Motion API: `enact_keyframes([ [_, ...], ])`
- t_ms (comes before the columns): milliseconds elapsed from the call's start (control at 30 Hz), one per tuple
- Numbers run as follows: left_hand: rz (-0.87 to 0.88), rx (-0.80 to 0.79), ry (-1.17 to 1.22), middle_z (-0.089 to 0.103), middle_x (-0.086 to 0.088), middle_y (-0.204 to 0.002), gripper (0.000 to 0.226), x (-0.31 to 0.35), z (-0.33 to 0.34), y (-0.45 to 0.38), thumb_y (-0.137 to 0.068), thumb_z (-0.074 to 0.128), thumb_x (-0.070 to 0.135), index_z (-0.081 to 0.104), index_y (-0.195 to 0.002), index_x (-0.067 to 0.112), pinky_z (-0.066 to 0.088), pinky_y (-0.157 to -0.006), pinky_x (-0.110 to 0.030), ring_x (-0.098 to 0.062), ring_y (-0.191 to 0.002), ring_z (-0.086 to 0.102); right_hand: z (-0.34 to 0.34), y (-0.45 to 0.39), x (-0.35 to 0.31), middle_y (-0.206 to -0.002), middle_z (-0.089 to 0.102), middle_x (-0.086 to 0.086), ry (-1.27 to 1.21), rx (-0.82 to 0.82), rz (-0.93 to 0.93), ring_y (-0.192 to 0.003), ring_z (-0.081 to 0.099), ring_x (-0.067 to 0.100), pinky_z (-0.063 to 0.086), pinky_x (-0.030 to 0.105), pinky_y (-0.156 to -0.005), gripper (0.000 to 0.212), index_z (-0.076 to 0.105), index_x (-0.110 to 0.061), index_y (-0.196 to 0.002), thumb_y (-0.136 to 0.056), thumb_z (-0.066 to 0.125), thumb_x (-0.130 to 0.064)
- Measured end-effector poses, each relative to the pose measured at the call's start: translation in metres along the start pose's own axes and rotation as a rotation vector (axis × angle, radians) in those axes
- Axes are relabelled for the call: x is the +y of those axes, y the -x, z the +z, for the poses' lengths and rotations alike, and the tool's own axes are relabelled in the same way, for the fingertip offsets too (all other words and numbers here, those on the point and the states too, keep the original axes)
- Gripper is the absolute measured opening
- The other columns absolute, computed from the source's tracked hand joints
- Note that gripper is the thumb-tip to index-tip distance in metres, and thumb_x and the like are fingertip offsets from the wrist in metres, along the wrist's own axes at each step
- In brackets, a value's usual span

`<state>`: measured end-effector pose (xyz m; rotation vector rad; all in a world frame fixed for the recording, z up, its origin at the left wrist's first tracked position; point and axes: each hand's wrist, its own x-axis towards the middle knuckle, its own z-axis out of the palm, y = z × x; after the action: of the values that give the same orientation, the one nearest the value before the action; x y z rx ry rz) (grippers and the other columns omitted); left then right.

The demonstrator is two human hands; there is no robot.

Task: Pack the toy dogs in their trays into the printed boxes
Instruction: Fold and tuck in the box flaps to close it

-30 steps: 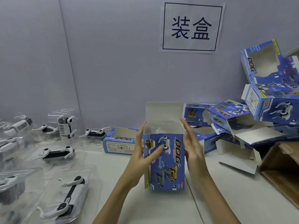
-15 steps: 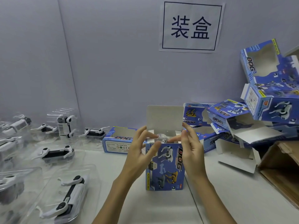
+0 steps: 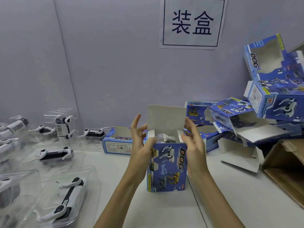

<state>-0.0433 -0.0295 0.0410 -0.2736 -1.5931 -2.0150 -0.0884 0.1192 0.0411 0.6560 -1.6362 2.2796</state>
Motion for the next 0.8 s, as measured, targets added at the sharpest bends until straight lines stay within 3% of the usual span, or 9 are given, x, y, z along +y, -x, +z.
enact_keyframes([
  [67,-0.047,-0.038,-0.026,0.064,0.017,-0.129,0.064,0.000,0.000,-0.002,-0.089,0.059,0.027,0.042,-0.144,0.055,0.059,-0.083,-0.060,-0.018,-0.106,0.074,0.000,-0.001,0.000,-0.117,0.073,-0.015,-0.030,0.008,0.028,-0.120,0.067,0.017,0.059,0.040,-0.094,0.046,0.067,-0.049,-0.124,-0.090,0.055,-0.020],
  [133,-0.083,-0.043,0.017,0.067,0.020,-0.123,0.057,-0.001,0.000,-0.004,-0.088,0.057,0.024,0.048,-0.138,0.048,0.064,-0.076,-0.045,-0.015,-0.107,0.073,-0.002,-0.002,0.000,-0.114,0.074,-0.013,-0.062,0.009,0.056,-0.115,0.070,0.016,0.059,0.031,-0.085,0.041,0.070,-0.046,-0.120,-0.095,0.056,-0.017],
  [200,-0.105,-0.017,0.070,0.070,0.012,-0.118,0.039,0.000,-0.002,-0.007,-0.088,0.066,0.023,0.057,-0.124,0.036,0.062,-0.079,-0.040,-0.023,-0.113,0.071,-0.004,-0.002,0.000,-0.119,0.074,-0.010,-0.096,0.020,0.075,-0.121,0.068,0.022,0.058,0.041,-0.094,0.036,0.071,-0.041,-0.116,-0.101,0.054,-0.014],
  [300,-0.047,-0.014,0.082,0.069,-0.004,-0.123,0.012,-0.002,-0.003,-0.001,-0.099,0.065,0.018,0.057,-0.107,0.015,0.061,-0.087,-0.051,-0.037,-0.122,0.066,-0.006,0.001,0.004,-0.129,0.070,0.003,-0.135,-0.005,0.080,-0.125,0.063,0.039,0.053,0.057,-0.101,0.019,0.068,-0.027,-0.104,-0.098,0.049,-0.029],
  [433,-0.007,-0.060,0.260,0.065,-0.016,-0.128,0.023,-0.002,-0.003,0.009,-0.098,0.048,0.028,0.054,-0.102,0.006,0.063,-0.079,-0.042,-0.035,-0.122,0.065,-0.004,0.008,0.004,-0.128,0.070,0.005,-0.207,-0.006,0.115,-0.116,0.070,0.035,0.058,0.047,-0.086,0.052,0.058,-0.022,-0.095,-0.091,0.052,-0.074],
  [500,0.020,-0.064,0.176,0.063,-0.016,-0.131,0.026,-0.002,-0.002,0.009,-0.107,0.040,0.030,0.052,-0.106,0.007,0.063,-0.081,-0.048,-0.038,-0.125,0.063,-0.003,0.012,0.007,-0.115,0.065,0.012,-0.047,-0.071,0.043,-0.103,0.071,0.025,0.058,0.041,-0.077,0.056,0.054,-0.029,-0.098,-0.083,0.060,-0.082],
  [600,0.075,-0.071,-0.064,0.063,0.002,-0.129,0.021,0.000,0.000,0.009,-0.100,0.059,0.033,0.051,-0.111,0.018,0.065,-0.077,-0.047,-0.026,-0.123,0.066,-0.001,0.016,0.012,-0.105,0.061,-0.013,0.082,-0.088,-0.134,-0.090,0.069,0.006,0.057,0.022,-0.067,0.034,0.050,-0.025,-0.110,-0.095,0.064,-0.053],
  [667,0.085,-0.131,-0.148,0.061,0.008,-0.131,0.026,0.001,-0.002,0.009,-0.096,0.064,0.040,0.055,-0.117,0.027,0.065,-0.074,-0.039,-0.021,-0.121,0.067,-0.003,0.015,0.015,-0.100,0.061,-0.026,0.126,-0.110,-0.178,-0.084,0.070,0.006,0.057,0.022,-0.066,0.023,0.048,-0.022,-0.115,-0.102,0.060,-0.037],
  [800,0.160,-0.141,-0.297,0.056,0.006,-0.135,0.022,-0.002,-0.009,0.008,-0.100,0.055,0.045,0.066,-0.116,0.036,0.062,-0.088,-0.050,-0.027,-0.133,0.056,-0.001,0.017,0.012,-0.109,0.068,-0.013,0.177,-0.109,-0.114,-0.094,0.075,0.025,0.063,0.039,-0.066,0.043,0.054,-0.037,-0.120,-0.093,0.057,-0.071],
])
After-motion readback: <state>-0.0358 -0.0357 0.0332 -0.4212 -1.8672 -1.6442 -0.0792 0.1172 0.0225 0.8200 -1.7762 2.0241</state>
